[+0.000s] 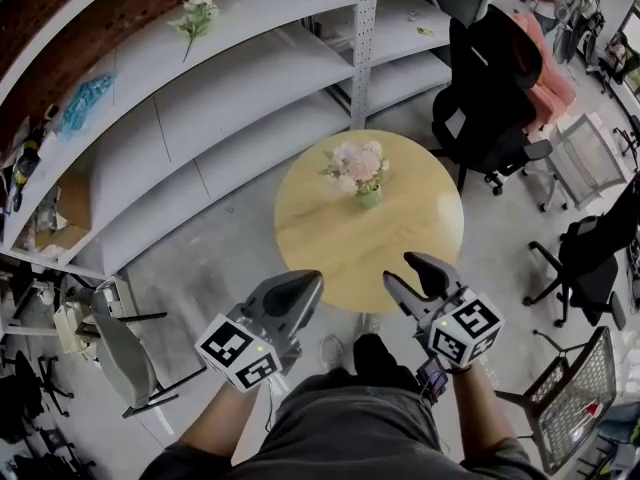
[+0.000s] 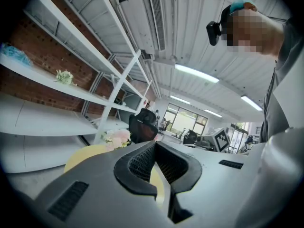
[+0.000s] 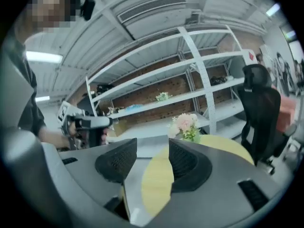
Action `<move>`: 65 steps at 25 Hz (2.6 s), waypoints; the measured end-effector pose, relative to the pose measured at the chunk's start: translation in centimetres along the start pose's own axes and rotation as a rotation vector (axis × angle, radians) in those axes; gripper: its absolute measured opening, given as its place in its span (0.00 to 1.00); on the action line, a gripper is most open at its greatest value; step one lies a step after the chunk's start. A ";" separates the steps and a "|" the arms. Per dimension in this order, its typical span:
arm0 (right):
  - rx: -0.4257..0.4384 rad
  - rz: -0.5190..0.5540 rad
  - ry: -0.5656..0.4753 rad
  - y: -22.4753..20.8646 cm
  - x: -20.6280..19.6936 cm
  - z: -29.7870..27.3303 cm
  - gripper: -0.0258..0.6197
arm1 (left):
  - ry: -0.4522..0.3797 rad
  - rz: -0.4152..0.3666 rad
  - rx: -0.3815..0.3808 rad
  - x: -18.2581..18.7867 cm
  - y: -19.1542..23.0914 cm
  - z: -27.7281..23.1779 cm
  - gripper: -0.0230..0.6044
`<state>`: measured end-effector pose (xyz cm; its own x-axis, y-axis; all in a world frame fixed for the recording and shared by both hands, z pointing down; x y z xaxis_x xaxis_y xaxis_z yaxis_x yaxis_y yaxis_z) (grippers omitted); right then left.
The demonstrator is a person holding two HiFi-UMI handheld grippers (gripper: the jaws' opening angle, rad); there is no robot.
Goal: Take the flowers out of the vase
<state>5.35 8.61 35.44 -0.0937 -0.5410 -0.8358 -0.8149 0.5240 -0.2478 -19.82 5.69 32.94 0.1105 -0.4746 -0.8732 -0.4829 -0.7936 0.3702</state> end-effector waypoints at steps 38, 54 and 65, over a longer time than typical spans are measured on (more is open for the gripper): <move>-0.139 0.603 0.124 -17.3 -2.1 -24.0 0.52 | 0.277 0.222 0.258 -4.2 8.8 -10.8 0.05; -0.175 0.539 0.054 -17.2 -0.7 -23.1 0.23 | 0.255 0.217 0.248 -3.8 9.5 -10.2 0.05; -0.155 0.488 -0.006 -16.7 2.7 -20.2 0.17 | 0.222 0.184 0.223 -2.5 9.5 -10.1 0.05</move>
<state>7.16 -14.93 47.21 -0.4820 -0.2535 -0.8387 -0.7522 0.6106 0.2477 -15.90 -4.52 41.81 0.1782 -0.6924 -0.6991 -0.6871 -0.5962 0.4154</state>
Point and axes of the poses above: the fingertips, and each gripper's own axes: z backward along the fingers, y to its left, x out of its top, the point moved 9 cm from there along z, backward along the fingers, and after that the axes turned 12 degrees about y, right-handed, at the moved point
